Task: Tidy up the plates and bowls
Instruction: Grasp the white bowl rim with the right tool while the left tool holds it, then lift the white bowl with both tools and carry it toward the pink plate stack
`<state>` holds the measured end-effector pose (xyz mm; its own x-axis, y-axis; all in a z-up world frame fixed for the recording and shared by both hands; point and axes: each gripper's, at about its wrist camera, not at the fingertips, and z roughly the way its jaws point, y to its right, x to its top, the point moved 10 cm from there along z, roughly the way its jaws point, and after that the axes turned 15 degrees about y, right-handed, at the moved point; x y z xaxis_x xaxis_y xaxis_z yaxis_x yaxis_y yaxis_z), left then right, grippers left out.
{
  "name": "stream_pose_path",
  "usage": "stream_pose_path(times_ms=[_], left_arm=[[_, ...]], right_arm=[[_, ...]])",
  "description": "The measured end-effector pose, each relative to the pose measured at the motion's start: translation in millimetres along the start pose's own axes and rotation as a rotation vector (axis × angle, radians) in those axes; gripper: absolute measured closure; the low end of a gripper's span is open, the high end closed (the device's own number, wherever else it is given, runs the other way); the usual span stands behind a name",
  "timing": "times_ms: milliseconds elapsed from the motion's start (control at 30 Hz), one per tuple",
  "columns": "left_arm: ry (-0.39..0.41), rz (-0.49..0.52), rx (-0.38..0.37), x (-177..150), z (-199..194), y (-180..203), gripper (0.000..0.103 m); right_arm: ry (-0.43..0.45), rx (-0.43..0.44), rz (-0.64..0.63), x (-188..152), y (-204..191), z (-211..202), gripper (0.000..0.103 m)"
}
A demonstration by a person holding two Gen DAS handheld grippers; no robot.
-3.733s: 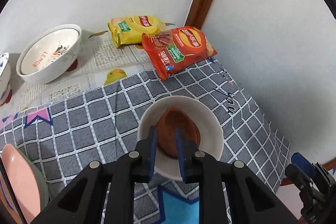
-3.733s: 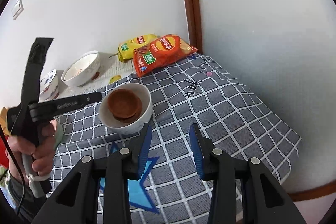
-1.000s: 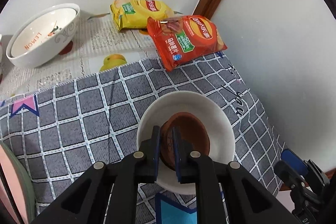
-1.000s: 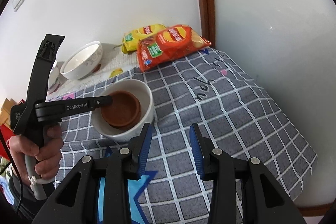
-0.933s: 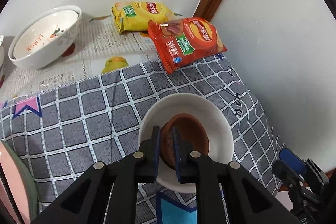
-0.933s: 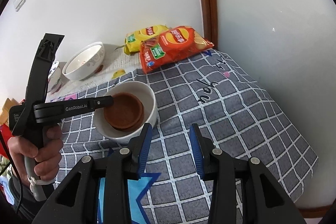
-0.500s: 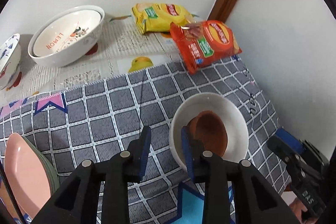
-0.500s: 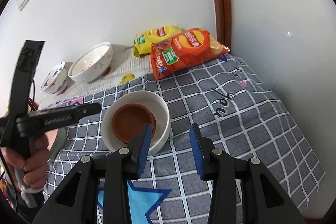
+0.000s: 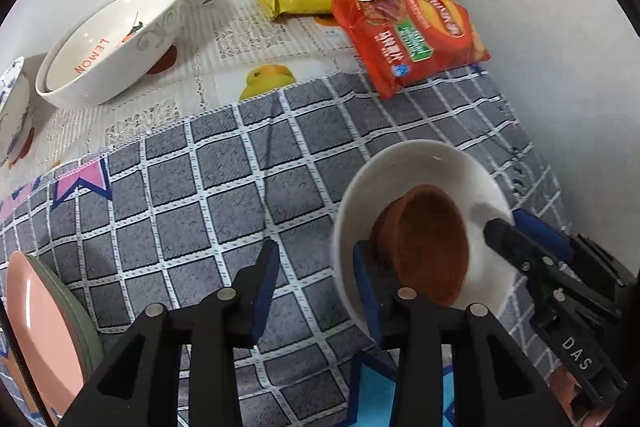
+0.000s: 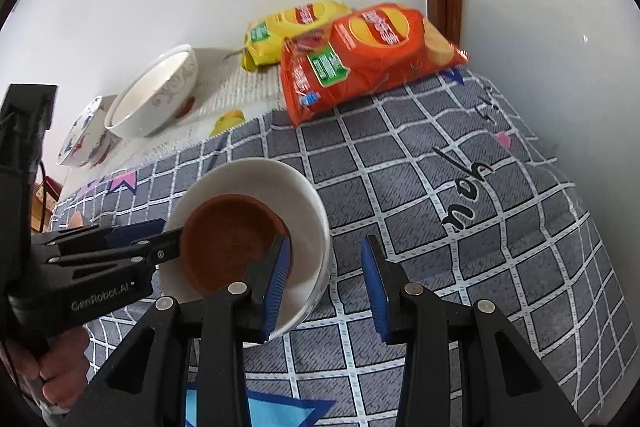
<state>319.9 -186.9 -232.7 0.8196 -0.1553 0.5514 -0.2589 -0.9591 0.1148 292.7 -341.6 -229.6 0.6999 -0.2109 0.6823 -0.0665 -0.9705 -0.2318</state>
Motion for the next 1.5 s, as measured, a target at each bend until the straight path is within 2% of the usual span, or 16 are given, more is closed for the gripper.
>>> stream_pose_path(times_ms=[367, 667, 833, 1100, 1300, 1367, 1500], left_arm=[[-0.017, 0.02, 0.043, -4, 12, -5, 0.061], [-0.016, 0.025, 0.059, -3, 17, -6, 0.057], [-0.004, 0.03, 0.076, -3, 19, -9, 0.05], [0.001, 0.015, 0.068, -4, 19, -9, 0.049], [0.023, 0.008, 0.07, -3, 17, -9, 0.053], [0.033, 0.002, 0.06, -3, 17, -7, 0.057], [0.039, -0.019, 0.025, -5, 16, 0, 0.073]], right_arm=[[-0.051, -0.078, -0.03, -7, 9, 17, 0.066], [-0.066, -0.091, -0.036, -11, 9, 25, 0.066], [-0.076, -0.093, -0.038, -13, 9, 28, 0.066], [-0.103, -0.064, -0.023, -13, 8, 31, 0.066], [-0.11, -0.036, 0.014, -14, 9, 32, 0.07], [-0.11, -0.03, 0.014, -14, 8, 32, 0.07], [-0.095, -0.028, -0.008, -14, 4, 31, 0.075]])
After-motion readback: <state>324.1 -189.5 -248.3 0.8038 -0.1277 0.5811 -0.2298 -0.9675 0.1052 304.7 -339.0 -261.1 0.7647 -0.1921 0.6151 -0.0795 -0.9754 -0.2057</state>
